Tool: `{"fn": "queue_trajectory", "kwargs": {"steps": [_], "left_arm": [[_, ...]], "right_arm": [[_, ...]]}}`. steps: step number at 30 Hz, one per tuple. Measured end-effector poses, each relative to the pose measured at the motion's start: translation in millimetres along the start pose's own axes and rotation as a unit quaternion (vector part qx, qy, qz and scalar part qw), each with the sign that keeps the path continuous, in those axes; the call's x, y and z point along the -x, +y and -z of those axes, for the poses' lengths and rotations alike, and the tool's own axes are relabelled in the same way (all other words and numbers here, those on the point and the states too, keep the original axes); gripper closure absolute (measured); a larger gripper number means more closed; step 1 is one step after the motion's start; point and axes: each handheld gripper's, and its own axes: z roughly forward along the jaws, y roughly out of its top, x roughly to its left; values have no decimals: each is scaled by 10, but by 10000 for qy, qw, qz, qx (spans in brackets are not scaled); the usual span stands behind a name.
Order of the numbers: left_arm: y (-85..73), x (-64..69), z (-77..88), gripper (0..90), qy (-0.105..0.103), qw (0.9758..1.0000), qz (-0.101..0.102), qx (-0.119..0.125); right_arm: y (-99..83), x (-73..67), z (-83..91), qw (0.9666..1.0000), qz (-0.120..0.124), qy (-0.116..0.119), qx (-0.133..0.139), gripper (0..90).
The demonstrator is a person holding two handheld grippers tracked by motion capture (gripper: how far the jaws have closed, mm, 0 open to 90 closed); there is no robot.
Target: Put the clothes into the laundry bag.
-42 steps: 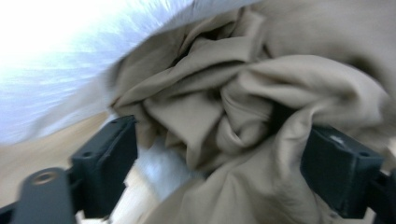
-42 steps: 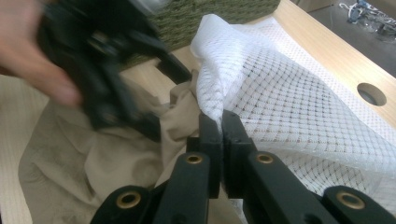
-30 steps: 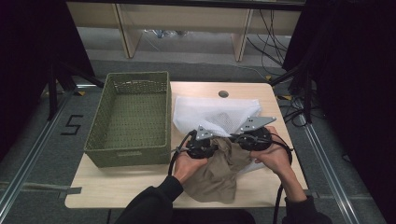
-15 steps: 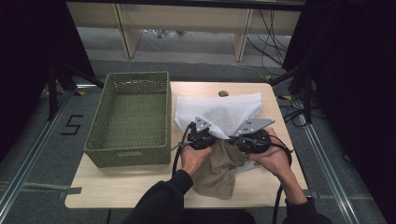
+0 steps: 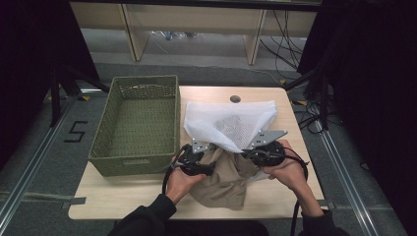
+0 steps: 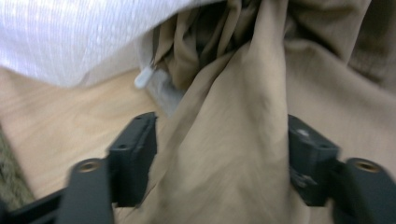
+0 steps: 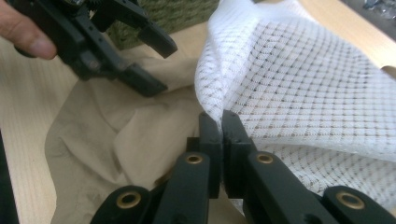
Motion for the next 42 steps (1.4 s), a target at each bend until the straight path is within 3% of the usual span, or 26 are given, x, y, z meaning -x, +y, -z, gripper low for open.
{"fn": "queue_trajectory", "kwargs": {"steps": [1, 2, 4, 5, 7, 8, 10, 11, 14, 15, 17, 19, 23, 25, 27, 28, 29, 30, 32, 34, 36, 37, 39, 42], "left_arm": [[-27, 7, -61, 485, -204, 9997, 120, -21], [-48, 36, -112, 555, -376, 9990, 207, -84], [-72, 120, -179, 658, -605, 9978, 181, -178], [-85, 216, -231, 717, -623, 9980, 108, -95], [-81, 341, -276, 756, -805, 9966, 157, 27], [-72, 403, -298, 759, -892, 9958, 188, 79], [-47, 480, -316, 732, -994, 9950, -15, 6], [-39, 491, -298, 700, -988, 9951, -46, 29], [-44, 466, -173, 519, -1134, 9933, 235, -7], [-49, 441, -104, 466, -1194, 9925, 242, -40], [-73, 385, 34, 417, -1163, 9931, 126, 81], [-91, 299, 145, 384, -821, 9966, 4, 51], [-119, 111, 190, 378, -573, 9976, 325, 210], [-126, 60, 166, 400, -471, 9978, 442, 157], [-116, 33, 123, 406, -104, 9999, 100, 52], [-106, 13, 112, 437, -40, 9998, -157, -107], [-97, 12, 58, 452, -27, 9997, -176, -151], [-97, 28, 17, 454, -88, 9998, -34, -158], [-109, 94, -109, 453, -474, 9983, 191, -265], [-141, 177, -169, 530, -672, 9972, 118, -311], [-173, 324, -206, 699, -773, 9965, -113, -287], [-181, 373, -219, 773, -851, 9960, -120, -259], [-197, 485, -257, 811, -1103, 9936, -37, -247], [-173, 534, -262, 811, -1082, 9937, -208, -194]], "right_arm": [[-1, 8, -16, 9999, 91, 51, -49, 896], [-7, -16, -35, 9999, -14, 45, -120, 896], [-18, -30, -79, 9999, 85, 39, -91, 896], [-29, -45, -102, 9999, 34, 44, -149, 896], [-48, -52, -147, 9996, 27, 108, -245, 896], [-61, -59, -181, 9996, 17, 98, -257, 896], [-92, -50, -219, 9993, 84, 147, -340, 896], [-108, -58, -231, 9993, -1, 120, -343, 896], [-141, -42, -242, 9993, 53, 132, -349, 895], [-146, -47, -237, 9992, -37, 131, -365, 895], [-158, -37, -252, 9992, 54, 133, -366, 895], [-163, -47, -263, 9991, -28, 120, -412, 895], [-155, -60, -277, 9990, 29, 104, -444, 895], [-158, -58, -276, 9989, 34, 92, -450, 895], [-162, -55, -275, 9989, -7, 115, -463, 895], [-169, -43, -282, 9989, 57, 140, -452, 895], [-172, -43, -281, 9988, 26, 139, -467, 895], [-174, -51, -280, 9987, -27, 136, -486, 895], [-174, -51, -277, 9987, -30, 118, -485, 895], [-175, -52, -276, 9987, -34, 131, -485, 895], [-177, -49, -280, 9988, 23, 117, -467, 895], [-173, -56, -279, 9986, -43, 147, -506, 895], [-176, -56, -290, 9987, -1, 139, -499, 895], [-184, -73, -312, 9983, 81, 117, -563, 895]]}}
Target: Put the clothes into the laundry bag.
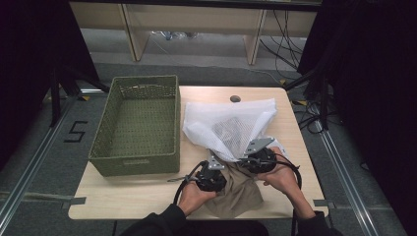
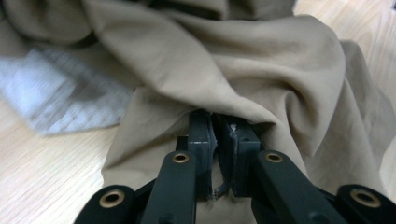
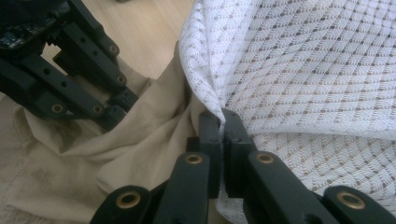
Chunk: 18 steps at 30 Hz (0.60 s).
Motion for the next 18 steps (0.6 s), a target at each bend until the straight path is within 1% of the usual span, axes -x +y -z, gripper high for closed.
{"fn": "queue_trajectory", "kwargs": {"steps": [1, 2, 3, 4, 5, 6, 7, 8, 9, 10, 11, 12, 13, 14, 15, 16, 17, 18], "left_arm": [[5, -23, 25, 797, -51, 9999, 121, 48], [18, -39, 78, 776, -50, 9997, 199, 98], [33, -76, 144, 737, -53, 9997, 208, 150], [47, -99, 210, 689, -94, 9991, 338, 236], [67, -138, 285, 640, -22, 9990, 315, 312], [88, -177, 359, 586, 107, 9986, 342, 380], [104, -217, 415, 551, 246, 9984, 303, 418], [126, -290, 482, 549, 450, 9973, 298, 490], [137, -330, 514, 552, 551, 9969, 319, 471], [146, -375, 529, 552, 656, 9964, 344, 415], [148, -392, 511, 552, 883, 9950, 311, 342], [157, -426, 477, 551, 1093, 9940, 29, 49], [159, -435, 428, 544, 1173, 9931, 29, -8], [162, -447, 354, 539, 1249, 9921, 87, -68], [168, -459, 271, 528, 1338, 9909, 83, -109], [178, -475, 169, 511, 1353, 9905, 180, -160], [184, -485, 112, 486, 1352, 9904, 243, -161], [201, -500, 33, 464, 1303, 9906, 362, -183]], "right_arm": [[4, -16, -2, 9999, -119, 26, -66, 895], [1, -21, -9, 9999, -108, 39, -83, 895], [0, -25, -14, 9999, -99, 39, -95, 895], [-3, -25, -19, 9999, -88, 38, -97, 895], [-7, -21, -26, 9999, -84, 37, -102, 895], [-11, -22, -32, 9999, -115, 50, -115, 895], [-19, -10, -44, 10000, -39, 33, -86, 895], [-21, -10, -48, 9999, -36, 39, -102, 895], [-18, -16, -44, 9998, -80, 60, -190, 895], [-19, -21, -56, 9997, -98, 62, -200, 895], [-21, -20, -68, 9998, -52, 36, -168, 895], [-20, -26, -72, 9998, -69, 45, -190, 894], [-20, -32, -73, 9997, -76, 41, -209, 895], [-21, -41, -72, 9997, -117, 27, -211, 894], [-22, -38, -71, 9997, -107, 26, -202, 895], [-24, -28, -67, 9997, -112, 32, -198, 895], [-27, -28, -65, 9997, -131, 17, -203, 895], [-28, -27, -64, 9997, -130, 28, -198, 895]]}}
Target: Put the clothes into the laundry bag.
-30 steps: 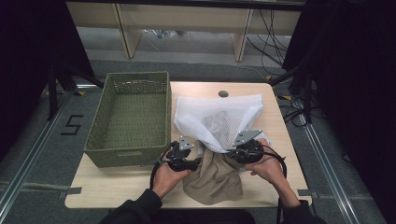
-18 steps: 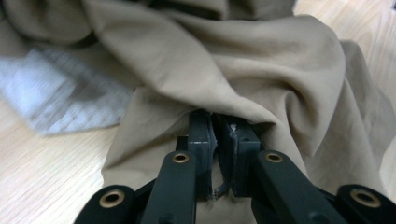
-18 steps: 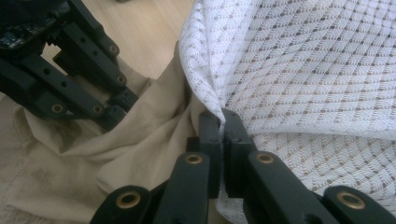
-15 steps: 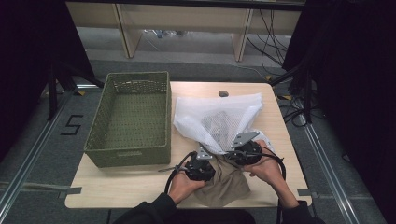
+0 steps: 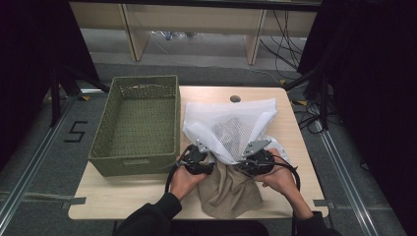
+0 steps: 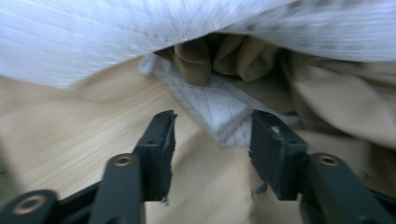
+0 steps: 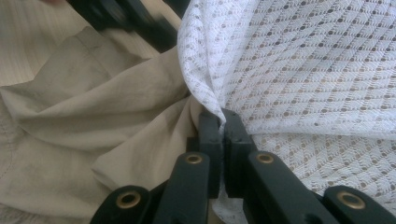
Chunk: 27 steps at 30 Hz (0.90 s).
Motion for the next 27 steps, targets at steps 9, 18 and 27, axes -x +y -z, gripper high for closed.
{"fn": "queue_trajectory", "kwargs": {"steps": [9, 18, 27], "left_arm": [[100, 13, -163, 814, 77, 9998, -145, 93], [-25, -30, 14, 867, -151, 9996, -113, 233], [-269, -6, 188, 875, -284, 9990, -297, 154]], "right_arm": [[-1, 1, 24, 9999, -12, 100, -27, 895], [36, -89, 82, 9989, 259, 401, 5, 896], [82, -96, -369, 9999, -8, 61, -144, 897]]}}
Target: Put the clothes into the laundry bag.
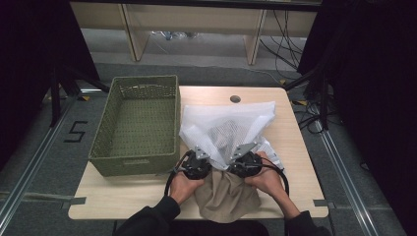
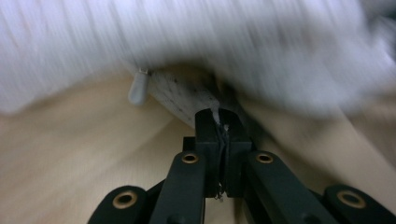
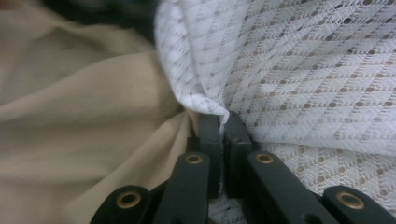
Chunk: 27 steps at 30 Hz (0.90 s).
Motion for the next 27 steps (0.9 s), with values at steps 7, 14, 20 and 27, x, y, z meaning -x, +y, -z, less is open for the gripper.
{"fn": "queue_trajectory", "kwargs": {"steps": [7, 14, 20, 27], "left_arm": [[-198, -41, 345, 878, -18, 9999, 79, 111], [-292, -42, 369, 870, -160, 9998, 150, 8], [-185, -98, 289, 531, -24, 9993, 366, -93], [-138, -86, 105, 816, -35, 9996, 261, 36]], "right_arm": [[63, 117, -85, 9995, -122, -284, 2, 897], [66, 95, -63, 9995, -97, -305, -41, 896], [67, 78, -5, 9998, -55, -203, 4, 896], [78, 39, 175, 9998, 118, -107, 90, 897]]}}
